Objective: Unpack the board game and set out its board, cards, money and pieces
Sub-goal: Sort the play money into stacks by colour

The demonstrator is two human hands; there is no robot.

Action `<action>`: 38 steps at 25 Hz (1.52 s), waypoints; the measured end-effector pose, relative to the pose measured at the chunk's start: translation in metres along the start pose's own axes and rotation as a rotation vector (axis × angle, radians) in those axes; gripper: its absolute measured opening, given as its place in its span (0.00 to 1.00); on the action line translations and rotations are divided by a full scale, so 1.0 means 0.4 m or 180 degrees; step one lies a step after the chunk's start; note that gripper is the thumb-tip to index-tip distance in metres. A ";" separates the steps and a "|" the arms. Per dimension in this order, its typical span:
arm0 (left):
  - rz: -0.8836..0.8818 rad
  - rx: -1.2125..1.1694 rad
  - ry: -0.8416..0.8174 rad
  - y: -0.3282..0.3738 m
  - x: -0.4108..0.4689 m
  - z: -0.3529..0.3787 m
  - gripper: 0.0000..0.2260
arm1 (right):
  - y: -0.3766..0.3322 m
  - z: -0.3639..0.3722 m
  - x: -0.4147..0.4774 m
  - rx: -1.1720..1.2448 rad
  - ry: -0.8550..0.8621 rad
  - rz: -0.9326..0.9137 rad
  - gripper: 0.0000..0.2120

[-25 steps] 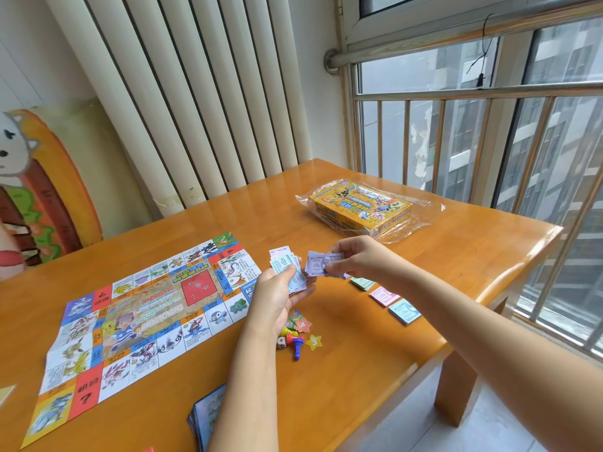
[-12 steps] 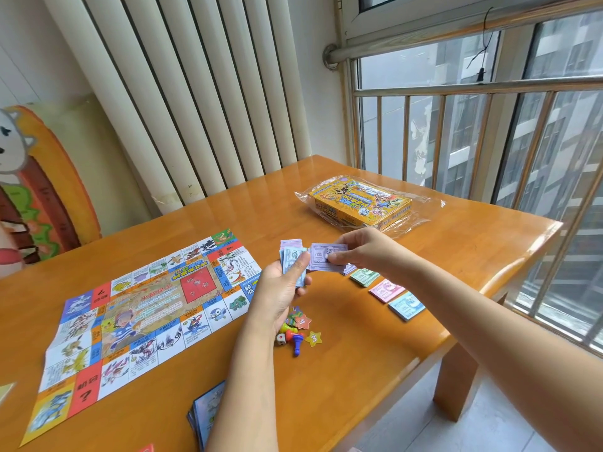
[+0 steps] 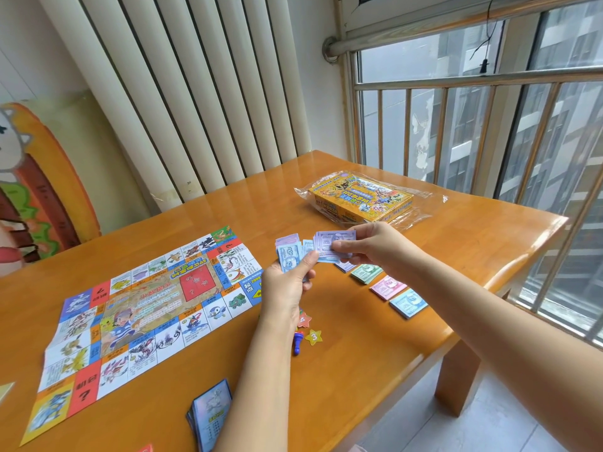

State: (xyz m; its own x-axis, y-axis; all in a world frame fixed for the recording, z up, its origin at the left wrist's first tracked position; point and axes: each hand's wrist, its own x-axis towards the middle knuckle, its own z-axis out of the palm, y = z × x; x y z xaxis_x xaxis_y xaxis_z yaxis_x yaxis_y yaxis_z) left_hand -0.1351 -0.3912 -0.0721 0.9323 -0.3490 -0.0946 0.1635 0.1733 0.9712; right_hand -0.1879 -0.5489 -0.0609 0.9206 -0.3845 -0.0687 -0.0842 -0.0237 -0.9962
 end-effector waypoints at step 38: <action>-0.1473 -0.1331 0.0484 -0.049 0.083 0.091 0.19 | -0.058 -0.059 0.162 -0.4399 -0.1362 0.0481 0.20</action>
State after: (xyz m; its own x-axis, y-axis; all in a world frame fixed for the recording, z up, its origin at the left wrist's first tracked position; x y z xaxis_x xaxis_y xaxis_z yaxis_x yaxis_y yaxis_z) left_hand -0.1189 -0.4396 -0.0865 0.7655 -0.3447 -0.5434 0.6433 0.3913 0.6581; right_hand -0.1353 -0.5950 -0.0411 0.8901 -0.1705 -0.4227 -0.2538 -0.9557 -0.1490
